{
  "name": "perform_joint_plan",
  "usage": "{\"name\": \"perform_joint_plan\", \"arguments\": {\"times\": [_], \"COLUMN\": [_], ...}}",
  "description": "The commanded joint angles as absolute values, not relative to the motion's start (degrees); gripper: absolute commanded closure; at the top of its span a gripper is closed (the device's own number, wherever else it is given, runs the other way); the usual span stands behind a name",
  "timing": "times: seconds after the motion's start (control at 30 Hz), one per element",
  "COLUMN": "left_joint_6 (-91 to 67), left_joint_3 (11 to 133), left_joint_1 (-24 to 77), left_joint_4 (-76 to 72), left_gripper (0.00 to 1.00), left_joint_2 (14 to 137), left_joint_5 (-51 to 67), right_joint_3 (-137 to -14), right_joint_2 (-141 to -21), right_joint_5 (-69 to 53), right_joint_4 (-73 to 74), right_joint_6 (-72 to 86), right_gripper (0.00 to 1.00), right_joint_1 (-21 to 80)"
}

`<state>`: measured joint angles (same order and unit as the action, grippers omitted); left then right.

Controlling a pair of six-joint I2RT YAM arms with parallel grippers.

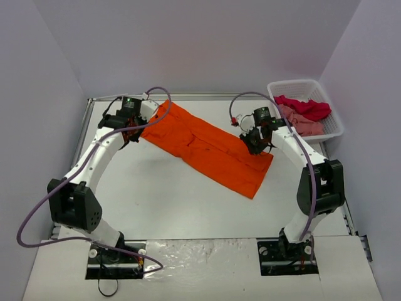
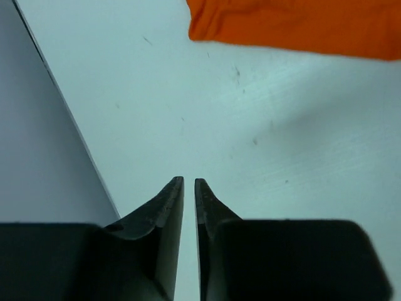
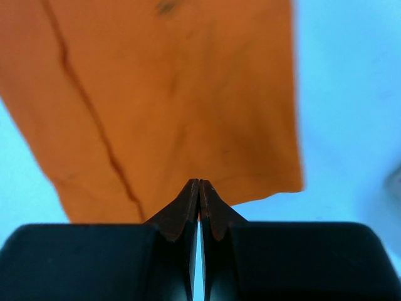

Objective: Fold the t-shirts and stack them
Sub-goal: Rotate the tshirt 90 degrees

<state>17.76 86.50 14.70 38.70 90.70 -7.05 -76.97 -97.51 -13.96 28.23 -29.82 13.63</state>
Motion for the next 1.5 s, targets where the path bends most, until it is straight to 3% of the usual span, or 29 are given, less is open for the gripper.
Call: {"name": "perform_joint_plan", "arguments": {"times": [0.0, 0.07, 0.17, 0.27, 0.63, 1.07, 1.47], "left_joint_6": [17.3, 17.1, 17.1, 16.2, 14.9, 14.9, 14.8], "left_joint_3": [81.6, 77.4, 73.9, 71.7, 63.9, 62.0, 62.8], "left_joint_1": [12.2, 10.4, 8.3, 5.9, 1.4, -1.6, -2.3], "left_joint_4": [39.3, 39.6, 40.9, 42.8, 44.8, 46.6, 46.2], "left_gripper": [0.86, 0.66, 0.49, 0.43, 0.39, 0.37, 0.37], "left_joint_2": [81.9, 78.7, 73.5, 69.2, 59.7, 56.7, 57.3], "left_joint_5": [-4.6, -4.1, -3.7, -2.7, 0.0, 1.8, 2.1], "right_joint_3": [-70.6, -68.7, -66.2, -64.7, -60.9, -54.8, -54.5], "right_joint_2": [-95.5, -94.5, -93.7, -94.2, -97.8, -104.8, -104.3], "right_joint_5": [-16.0, -16.6, -16.8, -17.0, -17.8, -16.9, -15.6], "right_joint_4": [33.7, 33.7, 32.9, 32.1, 29.8, 25.8, 26.2], "right_joint_6": [-32.4, -32.8, -32.9, -33.3, -33.8, -34.9, -33.5], "right_gripper": [1.00, 1.00, 1.00, 1.00, 1.00, 1.00, 1.00], "right_joint_1": [15.4, 15.7, 16.0, 16.2, 18.9, 21.6, 29.6]}}
